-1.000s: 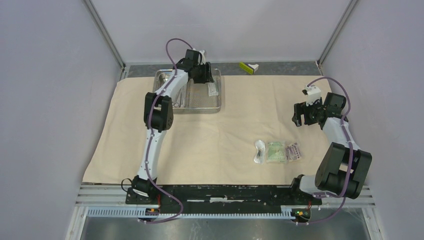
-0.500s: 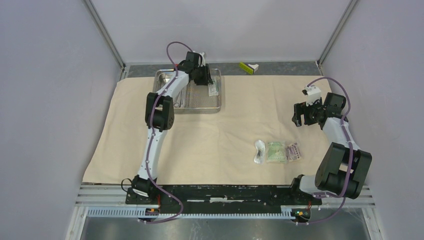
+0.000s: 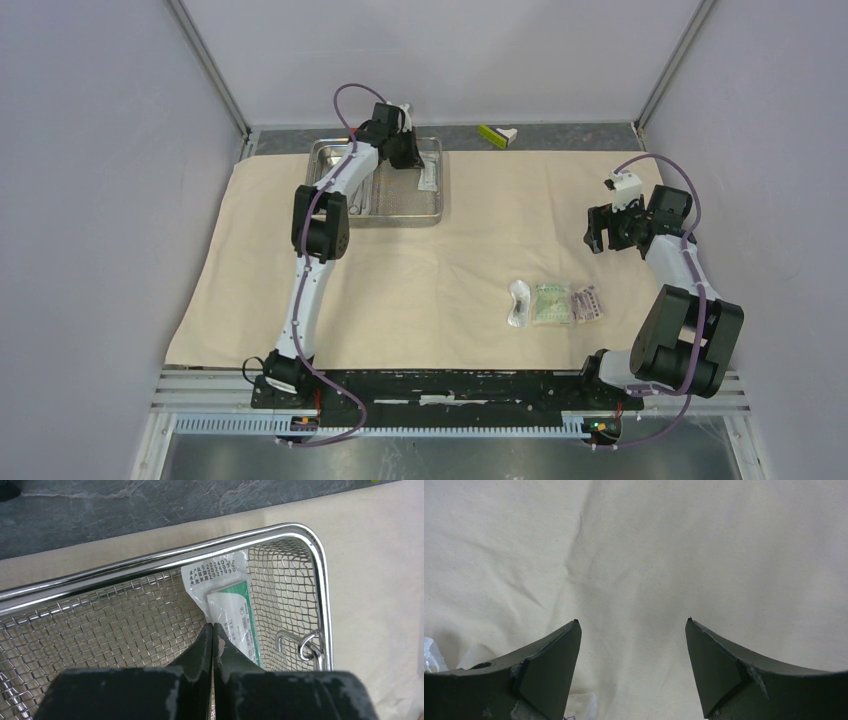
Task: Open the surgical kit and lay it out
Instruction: Pick up the medical item from the container, then place the medical item in the surgical kit.
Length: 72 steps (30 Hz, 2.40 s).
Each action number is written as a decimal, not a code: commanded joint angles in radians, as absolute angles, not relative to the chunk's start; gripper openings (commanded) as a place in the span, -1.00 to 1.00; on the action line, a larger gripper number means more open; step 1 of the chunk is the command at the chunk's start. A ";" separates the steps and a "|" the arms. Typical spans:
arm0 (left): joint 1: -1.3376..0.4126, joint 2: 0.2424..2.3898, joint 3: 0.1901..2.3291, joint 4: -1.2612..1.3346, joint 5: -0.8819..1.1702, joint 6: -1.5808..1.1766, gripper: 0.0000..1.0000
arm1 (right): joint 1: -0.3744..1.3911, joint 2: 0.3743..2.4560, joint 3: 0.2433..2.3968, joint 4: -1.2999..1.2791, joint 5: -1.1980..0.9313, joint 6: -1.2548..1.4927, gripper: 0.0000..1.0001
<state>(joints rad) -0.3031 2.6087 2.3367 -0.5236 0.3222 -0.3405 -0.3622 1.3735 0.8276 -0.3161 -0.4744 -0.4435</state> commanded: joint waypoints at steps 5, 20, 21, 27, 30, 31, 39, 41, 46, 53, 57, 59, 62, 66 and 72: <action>-0.284 2.503 2.350 -0.496 0.370 -0.294 -0.95 | -0.365 1.355 0.831 -0.308 -0.503 -0.452 0.68; -0.271 1.985 1.791 -0.334 0.495 -0.295 -0.95 | -0.366 1.361 0.835 -0.309 -0.508 -0.451 0.68; -0.273 1.959 1.745 -0.321 0.511 -0.320 -0.95 | -0.366 1.362 0.834 -0.308 -0.507 -0.451 0.68; -0.329 1.797 1.420 -0.161 0.578 -0.530 -0.95 | -0.366 1.354 0.835 -0.308 -0.497 -0.453 0.68; -0.388 1.692 1.229 -0.043 0.561 -0.640 -0.95 | -0.366 1.349 0.834 -0.306 -0.493 -0.453 0.68; -0.420 1.660 1.192 -0.019 0.549 -0.658 -0.95 | -0.367 1.347 0.834 -0.305 -0.490 -0.453 0.68; -0.617 1.675 1.030 0.055 0.509 -0.870 -0.95 | -0.367 1.337 0.827 -0.301 -0.474 -0.457 0.68; -0.658 1.708 1.035 0.056 0.491 -0.889 -0.95 | -0.367 1.335 0.824 -0.297 -0.469 -0.459 0.68; -0.727 1.765 1.032 0.154 0.461 -0.983 -0.95 | -0.367 1.342 0.821 -0.297 -0.467 -0.462 0.68; -0.790 1.851 1.019 0.246 0.429 -1.098 -0.95 | -0.367 1.344 0.821 -0.299 -0.472 -0.465 0.68; -0.807 1.920 1.031 0.264 0.453 -1.114 -0.95 | -0.368 1.347 0.822 -0.302 -0.474 -0.468 0.68; -0.811 1.940 1.028 0.266 0.457 -1.121 -0.95 | -0.367 1.348 0.822 -0.303 -0.475 -0.469 0.68; -0.821 1.951 1.015 0.263 0.447 -1.124 -0.95 | -0.367 1.348 0.822 -0.303 -0.473 -0.471 0.69; -0.823 1.954 0.999 0.251 0.441 -1.141 -0.94 | -0.367 1.354 0.824 -0.305 -0.473 -0.472 0.68; -0.827 1.936 0.986 0.230 0.430 -1.153 -0.70 | -0.367 1.359 0.824 -0.306 -0.473 -0.474 0.69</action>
<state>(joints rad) -0.8169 1.9545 0.9916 0.2150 0.4469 -1.1053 -0.3622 1.3640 0.8268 -0.3161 -0.4690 -0.4622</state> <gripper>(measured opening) 0.111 0.843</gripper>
